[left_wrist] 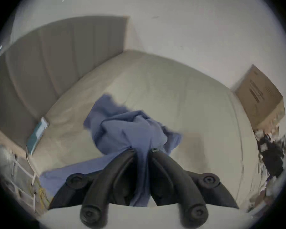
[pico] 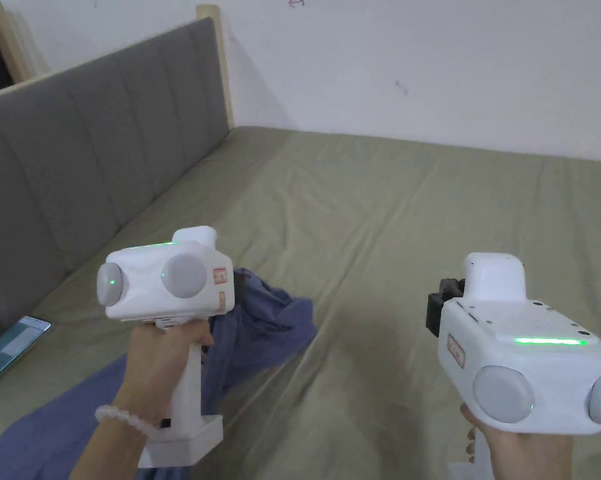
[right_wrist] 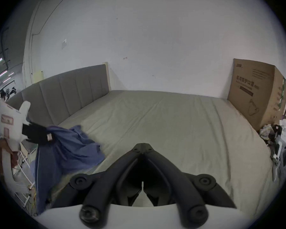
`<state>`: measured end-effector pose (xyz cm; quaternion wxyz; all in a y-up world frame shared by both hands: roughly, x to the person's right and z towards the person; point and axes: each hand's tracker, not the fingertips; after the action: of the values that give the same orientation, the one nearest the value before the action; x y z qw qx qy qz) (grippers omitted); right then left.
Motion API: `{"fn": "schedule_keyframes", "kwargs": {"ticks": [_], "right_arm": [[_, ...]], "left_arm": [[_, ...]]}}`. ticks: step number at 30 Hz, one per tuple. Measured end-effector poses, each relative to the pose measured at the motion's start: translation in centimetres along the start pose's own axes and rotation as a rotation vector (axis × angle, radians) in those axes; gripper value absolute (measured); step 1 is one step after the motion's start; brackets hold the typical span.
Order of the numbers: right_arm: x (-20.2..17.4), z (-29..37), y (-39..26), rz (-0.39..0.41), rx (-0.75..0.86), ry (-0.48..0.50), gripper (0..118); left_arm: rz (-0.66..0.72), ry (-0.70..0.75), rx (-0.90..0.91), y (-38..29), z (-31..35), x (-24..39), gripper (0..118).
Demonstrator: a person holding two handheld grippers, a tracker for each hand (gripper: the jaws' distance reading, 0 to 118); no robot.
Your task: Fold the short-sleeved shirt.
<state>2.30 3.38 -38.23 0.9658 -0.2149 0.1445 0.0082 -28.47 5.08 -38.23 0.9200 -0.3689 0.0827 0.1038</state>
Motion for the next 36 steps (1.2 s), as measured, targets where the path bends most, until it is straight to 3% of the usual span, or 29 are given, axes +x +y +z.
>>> {"fn": "schedule_keyframes", "kwargs": {"ticks": [3,9,14,17,21,23,26,31,32,33,34,35,36], "right_arm": [[3.2,2.2,0.8,-0.052,0.034,-0.043,1],[10.7,7.9,2.3,-0.125,0.115,-0.204,1],[15.9,12.8,2.1,-0.097,0.162,-0.377,1],[18.3,15.1,1.2,-0.103,0.161,-0.424,1],[20.8,16.2,-0.9,-0.177,0.121,-0.483,1],[21.4,16.0,-1.8,-0.2,0.089,-0.487,1],[21.4,15.5,-3.2,-0.189,0.052,-0.485,1],[21.2,14.4,-4.3,-0.23,0.003,-0.46,1],[21.2,14.1,-4.4,-0.238,-0.002,-0.453,1],[21.0,13.8,-4.5,-0.24,-0.006,-0.448,1],[20.8,13.5,-4.6,-0.239,-0.013,-0.444,1],[20.5,13.3,-4.6,-0.233,-0.02,-0.439,1],[20.3,13.1,-4.7,-0.228,-0.024,-0.432,1]], "left_arm": [[-0.021,-0.175,0.055,2.4,2.5,5.3,7],[-0.272,-0.438,0.138,3.5,7.3,18.8,7],[-0.337,-0.659,0.129,0.8,8.7,26.7,7],[-0.393,-0.682,0.063,-2.7,6.8,29.9,7],[-0.37,-0.745,-0.188,-9.7,1.4,32.3,7],[-0.43,-0.681,-0.284,-13.9,-1.1,33.2,7],[-0.521,-0.63,-0.342,-18.9,-3.4,33.4,7],[-0.469,-0.592,-0.382,-19.8,-5.1,32.2,8],[-0.477,-0.586,-0.388,-19.6,-5.3,32.1,13],[-0.483,-0.576,-0.382,-19.4,-5.1,31.8,26],[-0.495,-0.562,-0.362,-19.1,-4.8,31.6,57],[-0.511,-0.548,-0.339,-18.8,-4.6,31.2,79],[-0.51,-0.543,-0.322,-18.5,-4.4,30.8,93]]}}
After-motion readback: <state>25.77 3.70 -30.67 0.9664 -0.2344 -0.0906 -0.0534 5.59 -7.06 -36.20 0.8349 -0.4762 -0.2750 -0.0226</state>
